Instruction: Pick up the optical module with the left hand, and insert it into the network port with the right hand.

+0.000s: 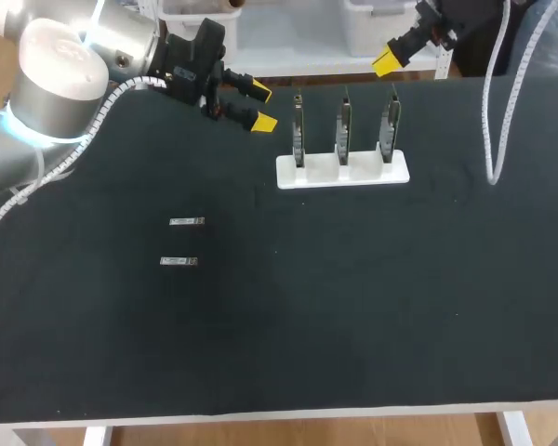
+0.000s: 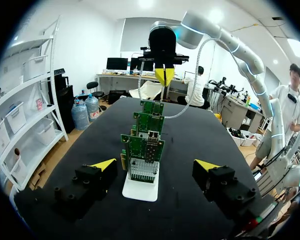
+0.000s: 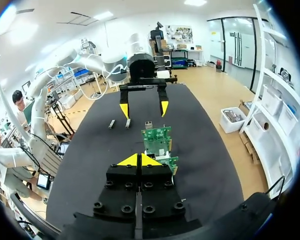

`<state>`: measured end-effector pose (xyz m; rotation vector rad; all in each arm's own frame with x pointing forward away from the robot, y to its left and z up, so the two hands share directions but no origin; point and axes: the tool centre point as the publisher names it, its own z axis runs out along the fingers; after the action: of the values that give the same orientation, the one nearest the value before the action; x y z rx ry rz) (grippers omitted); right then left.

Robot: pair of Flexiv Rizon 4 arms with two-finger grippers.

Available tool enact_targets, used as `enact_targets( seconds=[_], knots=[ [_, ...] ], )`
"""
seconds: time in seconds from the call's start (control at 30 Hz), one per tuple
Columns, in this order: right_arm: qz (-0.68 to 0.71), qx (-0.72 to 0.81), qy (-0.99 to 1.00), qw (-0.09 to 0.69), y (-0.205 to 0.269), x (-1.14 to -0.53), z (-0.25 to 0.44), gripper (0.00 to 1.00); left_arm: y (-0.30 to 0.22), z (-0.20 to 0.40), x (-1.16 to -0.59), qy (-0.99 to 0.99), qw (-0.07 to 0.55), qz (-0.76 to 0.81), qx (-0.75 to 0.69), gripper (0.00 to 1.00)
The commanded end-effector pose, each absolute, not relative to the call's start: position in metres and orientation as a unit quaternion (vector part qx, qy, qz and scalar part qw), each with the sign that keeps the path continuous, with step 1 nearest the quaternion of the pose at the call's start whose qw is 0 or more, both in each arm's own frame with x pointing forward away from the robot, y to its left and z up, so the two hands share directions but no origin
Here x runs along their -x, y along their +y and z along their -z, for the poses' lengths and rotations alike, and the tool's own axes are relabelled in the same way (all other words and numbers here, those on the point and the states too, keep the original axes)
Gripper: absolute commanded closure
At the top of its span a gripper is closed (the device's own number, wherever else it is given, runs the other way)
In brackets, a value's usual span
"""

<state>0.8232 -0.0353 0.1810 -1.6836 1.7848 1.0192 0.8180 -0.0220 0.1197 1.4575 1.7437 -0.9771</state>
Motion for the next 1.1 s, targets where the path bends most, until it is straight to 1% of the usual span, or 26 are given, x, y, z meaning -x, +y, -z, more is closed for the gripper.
enact_targets(
  seconds=[0.03, 1.1],
  knots=[
    [-0.598, 0.659, 0.455, -0.027, -0.0381, -0.8346, -0.1769, 1.00, -0.0228, -0.1206, -0.8201, 0.667, 0.324, 0.373, -0.557, 0.00],
    [-0.611, 0.660, 0.437, -0.034, -0.0360, -0.8287, -0.1782, 1.00, -0.0228, -0.1206, -0.8201, 0.667, 0.324, 0.373, -0.557, 0.00]
  ],
)
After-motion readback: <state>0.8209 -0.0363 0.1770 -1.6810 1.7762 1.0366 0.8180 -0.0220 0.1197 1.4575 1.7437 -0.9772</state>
